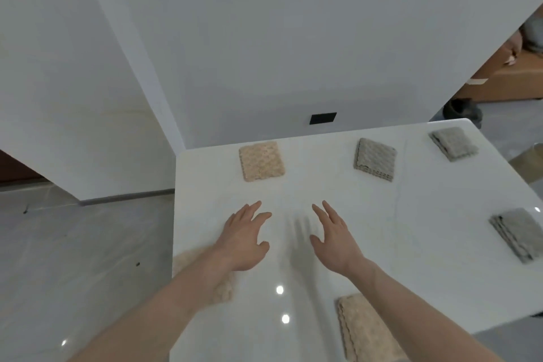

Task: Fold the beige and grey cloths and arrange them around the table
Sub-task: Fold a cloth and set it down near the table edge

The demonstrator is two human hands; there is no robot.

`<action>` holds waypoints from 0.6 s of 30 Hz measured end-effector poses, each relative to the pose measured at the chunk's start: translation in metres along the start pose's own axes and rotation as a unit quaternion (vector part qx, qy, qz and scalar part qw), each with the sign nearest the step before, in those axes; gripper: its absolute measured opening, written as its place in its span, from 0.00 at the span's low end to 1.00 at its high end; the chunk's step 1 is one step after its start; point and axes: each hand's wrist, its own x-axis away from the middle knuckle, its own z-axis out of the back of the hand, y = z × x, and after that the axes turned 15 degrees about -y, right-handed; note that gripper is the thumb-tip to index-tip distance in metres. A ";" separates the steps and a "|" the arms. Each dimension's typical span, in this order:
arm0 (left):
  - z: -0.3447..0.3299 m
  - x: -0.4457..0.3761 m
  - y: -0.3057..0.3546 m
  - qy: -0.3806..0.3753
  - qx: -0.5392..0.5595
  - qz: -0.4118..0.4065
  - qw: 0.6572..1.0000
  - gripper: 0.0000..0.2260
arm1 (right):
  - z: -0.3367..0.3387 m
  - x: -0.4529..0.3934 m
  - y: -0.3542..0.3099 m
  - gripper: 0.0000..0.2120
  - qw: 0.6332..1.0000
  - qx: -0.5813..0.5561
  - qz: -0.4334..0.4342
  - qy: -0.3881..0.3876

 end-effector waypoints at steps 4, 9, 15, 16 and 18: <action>-0.015 0.016 0.046 0.042 0.027 0.009 0.999 0.31 | 0.014 0.045 0.037 0.34 1.000 -0.029 0.003 0.005; -0.034 0.024 0.124 0.077 0.046 0.017 0.996 0.30 | 0.044 0.093 0.098 0.34 0.999 -0.028 0.026 -0.003; -0.061 0.037 0.197 0.096 0.050 0.027 0.994 0.30 | 0.074 0.132 0.151 0.33 0.999 -0.008 0.037 -0.019; -0.064 0.039 0.203 0.097 0.049 0.029 0.994 0.30 | 0.078 0.136 0.156 0.33 0.999 -0.009 0.040 -0.023; -0.068 0.042 0.213 0.100 0.047 0.032 0.993 0.29 | 0.086 0.142 0.163 0.33 0.998 -0.010 0.048 -0.025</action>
